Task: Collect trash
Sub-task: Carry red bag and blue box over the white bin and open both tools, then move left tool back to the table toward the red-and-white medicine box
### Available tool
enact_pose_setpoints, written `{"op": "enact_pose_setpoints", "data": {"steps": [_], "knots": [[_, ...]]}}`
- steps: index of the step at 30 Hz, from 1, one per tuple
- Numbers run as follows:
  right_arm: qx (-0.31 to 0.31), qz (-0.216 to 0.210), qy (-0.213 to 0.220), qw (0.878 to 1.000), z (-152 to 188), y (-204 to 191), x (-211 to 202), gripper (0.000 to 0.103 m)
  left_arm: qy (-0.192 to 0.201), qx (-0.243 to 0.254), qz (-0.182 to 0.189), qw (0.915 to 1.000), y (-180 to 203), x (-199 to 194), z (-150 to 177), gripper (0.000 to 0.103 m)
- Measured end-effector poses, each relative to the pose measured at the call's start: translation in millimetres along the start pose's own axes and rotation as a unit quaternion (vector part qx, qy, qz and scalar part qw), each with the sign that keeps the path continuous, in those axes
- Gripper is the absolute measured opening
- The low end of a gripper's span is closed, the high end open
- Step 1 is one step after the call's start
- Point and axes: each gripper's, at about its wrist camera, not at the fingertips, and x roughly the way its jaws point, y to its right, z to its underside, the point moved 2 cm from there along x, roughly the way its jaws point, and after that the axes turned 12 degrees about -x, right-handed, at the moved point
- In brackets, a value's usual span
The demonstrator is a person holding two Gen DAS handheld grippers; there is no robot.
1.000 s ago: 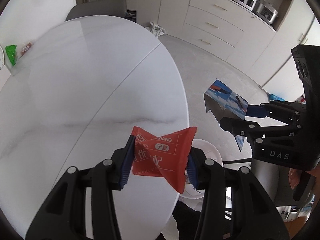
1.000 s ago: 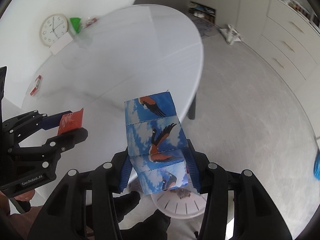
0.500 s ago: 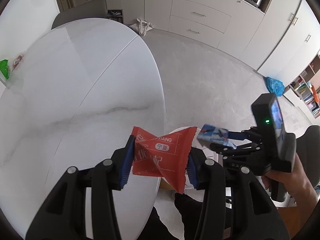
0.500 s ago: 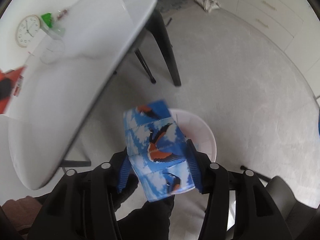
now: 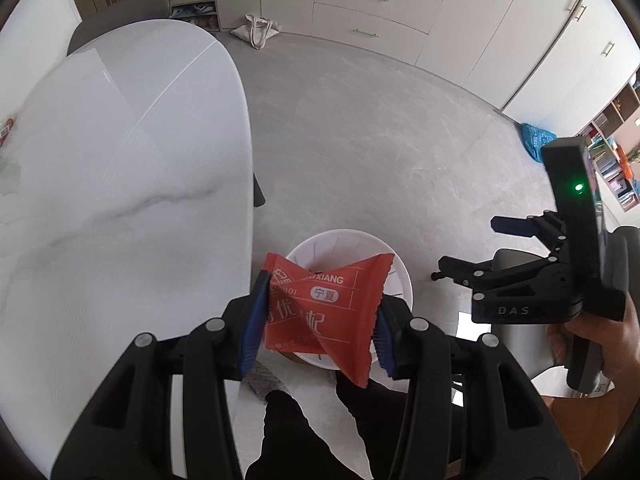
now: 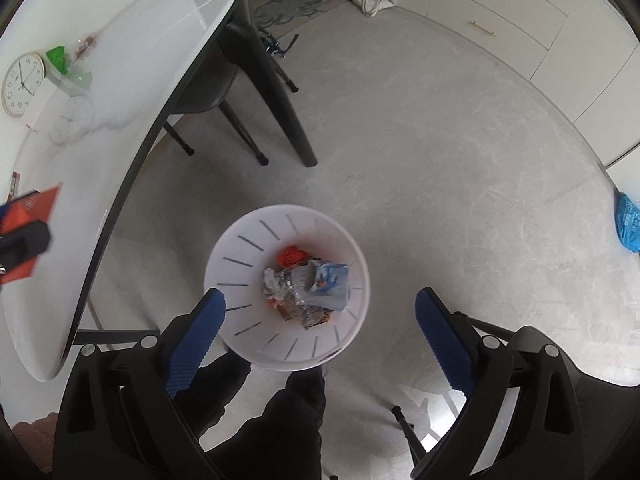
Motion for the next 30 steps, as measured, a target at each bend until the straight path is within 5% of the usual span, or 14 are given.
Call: {"op": "enact_pose_setpoints", "data": {"steps": [8, 12, 17, 30], "knots": [[-0.002, 0.005, 0.016, 1.000, 6, 27, -23, 0.096, -0.031, 0.006, 0.009, 0.9995, 25, 40, 7, 0.048], [-0.001, 0.002, 0.010, 1.000, 12, 37, -22, 0.096, -0.063, 0.002, 0.013, 0.9979, 34, 75, 10, 0.073], [0.001, 0.002, 0.002, 1.000, 17, 48, -19, 0.096, -0.088, 0.007, -0.014, 0.9960, 39, 102, 21, 0.083], [-0.003, -0.001, 0.048, 0.999, 1, 45, -53, 0.096, -0.034, -0.066, -0.020, 0.9970, 26, 45, 6, 0.090]]}}
